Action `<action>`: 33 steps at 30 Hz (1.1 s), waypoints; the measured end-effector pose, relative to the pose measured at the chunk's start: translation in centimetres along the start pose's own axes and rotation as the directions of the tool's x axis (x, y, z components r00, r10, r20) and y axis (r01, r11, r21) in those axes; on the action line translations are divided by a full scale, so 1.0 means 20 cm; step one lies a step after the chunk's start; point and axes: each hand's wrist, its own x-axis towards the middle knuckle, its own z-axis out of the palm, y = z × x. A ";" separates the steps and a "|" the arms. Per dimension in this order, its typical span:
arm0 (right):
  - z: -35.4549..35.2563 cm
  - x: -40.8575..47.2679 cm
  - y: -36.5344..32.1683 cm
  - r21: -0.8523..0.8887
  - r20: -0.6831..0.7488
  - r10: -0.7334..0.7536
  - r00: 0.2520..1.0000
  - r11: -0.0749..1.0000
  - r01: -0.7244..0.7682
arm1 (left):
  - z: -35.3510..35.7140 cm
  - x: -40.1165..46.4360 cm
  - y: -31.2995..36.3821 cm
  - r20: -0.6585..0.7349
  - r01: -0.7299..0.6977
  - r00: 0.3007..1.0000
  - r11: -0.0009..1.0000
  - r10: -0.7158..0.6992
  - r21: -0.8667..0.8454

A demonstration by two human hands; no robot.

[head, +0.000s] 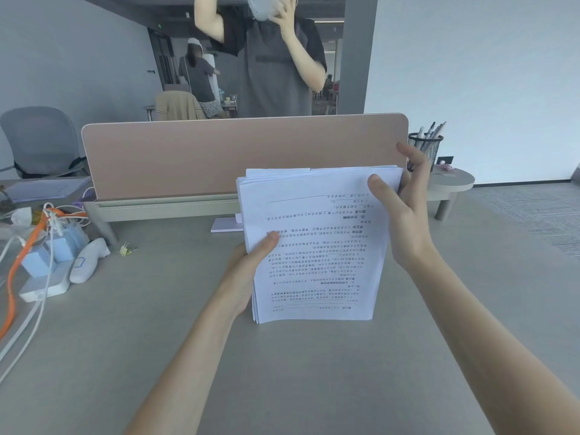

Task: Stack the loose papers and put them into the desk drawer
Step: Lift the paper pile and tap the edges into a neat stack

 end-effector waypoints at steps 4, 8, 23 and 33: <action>-0.03 -0.10 0.11 0.112 0.065 0.211 0.975 0.970 -0.218 | -0.02 0.00 -0.03 0.017 -0.001 1.000 1.000 0.000 0.022; -0.01 -0.20 0.23 0.142 0.093 0.321 0.942 0.933 -0.332 | 0.00 -0.01 -0.09 -0.029 -0.017 0.999 0.990 0.021 0.137; 0.05 -0.26 0.37 0.046 -0.029 0.298 0.954 0.954 -0.296 | -0.02 0.00 -0.24 -0.186 0.055 0.982 0.988 -0.027 0.147; 0.06 -0.29 0.44 0.107 -0.082 0.326 0.942 0.943 -0.317 | -0.01 0.01 -0.30 -0.203 0.047 0.979 0.979 -0.006 0.199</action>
